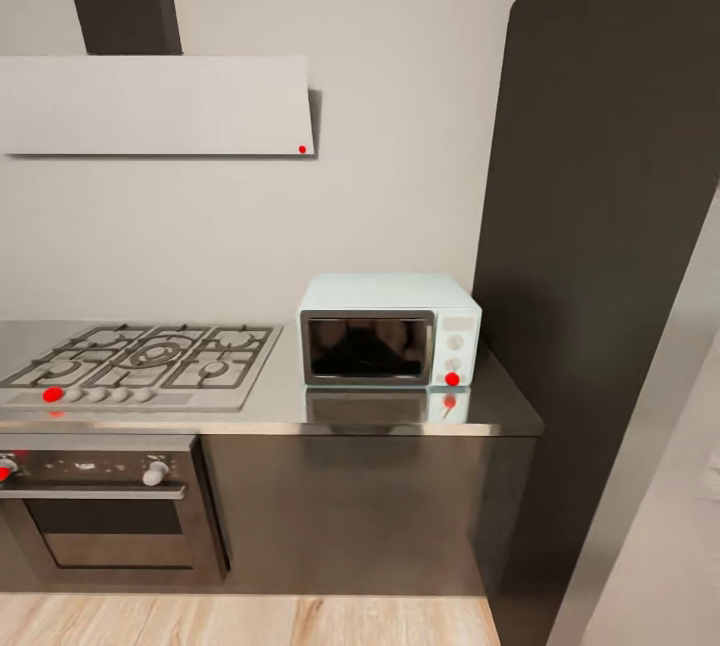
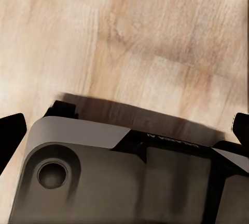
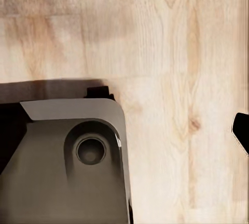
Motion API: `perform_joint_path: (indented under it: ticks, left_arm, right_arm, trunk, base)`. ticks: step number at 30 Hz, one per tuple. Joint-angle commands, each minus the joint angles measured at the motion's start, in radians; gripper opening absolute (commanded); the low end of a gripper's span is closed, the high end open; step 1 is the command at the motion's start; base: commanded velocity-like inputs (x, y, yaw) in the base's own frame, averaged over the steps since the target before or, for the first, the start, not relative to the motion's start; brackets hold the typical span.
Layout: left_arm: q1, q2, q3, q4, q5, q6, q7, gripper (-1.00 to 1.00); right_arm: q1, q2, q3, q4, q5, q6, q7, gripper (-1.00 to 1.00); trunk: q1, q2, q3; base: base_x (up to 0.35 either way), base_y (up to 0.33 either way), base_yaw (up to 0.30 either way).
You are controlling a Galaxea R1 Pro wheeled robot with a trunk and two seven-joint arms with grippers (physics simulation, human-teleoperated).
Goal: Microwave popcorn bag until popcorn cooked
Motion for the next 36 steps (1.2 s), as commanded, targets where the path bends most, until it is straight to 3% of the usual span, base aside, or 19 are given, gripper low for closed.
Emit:
perform_joint_path:
  ticks: [1,13,20,24,28,29,31,32,36]
  left_arm:
    - [-0.001,0.000,-0.008,0.002,0.011,-0.003,-0.004,1.00]
    - [-0.001,0.003,-0.008,0.002,0.012,-0.005,-0.004,1.00]
    - [-0.001,0.003,-0.008,0.002,0.012,-0.005,-0.004,1.00]
    - [-0.001,0.003,-0.008,0.002,0.010,-0.005,-0.004,1.00]
    - [-0.001,0.001,-0.009,0.001,0.008,-0.005,-0.004,1.00]
    - [-0.001,0.000,-0.010,0.000,0.007,-0.005,-0.004,1.00]
    - [-0.001,0.000,-0.010,0.000,0.007,-0.005,-0.004,1.00]
    - [-0.001,0.000,-0.010,0.000,0.007,-0.005,-0.005,1.00]
    - [-0.001,0.000,-0.010,0.000,0.007,-0.006,-0.004,1.00]
  right_arm:
    - [-0.001,0.000,-0.008,0.003,0.010,-0.006,-0.003,1.00]
    - [-0.001,0.000,-0.008,0.003,0.011,-0.005,-0.001,1.00]
    - [-0.002,0.013,0.012,-0.036,0.051,0.003,0.003,1.00]
    - [-0.002,0.037,0.023,-0.244,0.062,0.052,0.005,1.00]
    - [-0.002,0.062,0.025,-0.536,0.062,0.257,0.026,1.00]
    - [-0.002,0.083,0.025,-0.712,0.060,0.381,0.042,1.00]
    - [-0.002,0.091,0.025,-0.836,0.056,0.479,0.054,1.00]
    - [-0.002,0.097,0.026,-0.952,0.054,0.562,0.073,1.00]
    - [-0.002,0.118,0.026,-1.193,0.053,0.717,0.133,1.00]
  trunk:
    - [0.000,-0.001,-0.001]
    - [0.000,-0.001,-0.001]
    - [0.000,-0.001,-0.001]
    - [0.000,-0.001,-0.001]
    - [0.000,-0.001,-0.001]
    - [0.000,-0.001,-0.001]
    - [0.000,-0.001,-0.001]
    - [0.000,-0.001,-0.001]
    - [0.000,-0.001,-0.001]
  base:
    - [0.000,-0.134,0.000]
    - [0.000,-0.009,0.042]
    - [0.000,0.000,0.000]
    - [0.000,0.000,0.000]
    - [0.000,0.000,0.000]
    - [0.000,0.000,0.000]
    - [0.000,0.000,0.000]
    - [0.000,0.000,0.000]
    - [0.000,0.000,0.000]
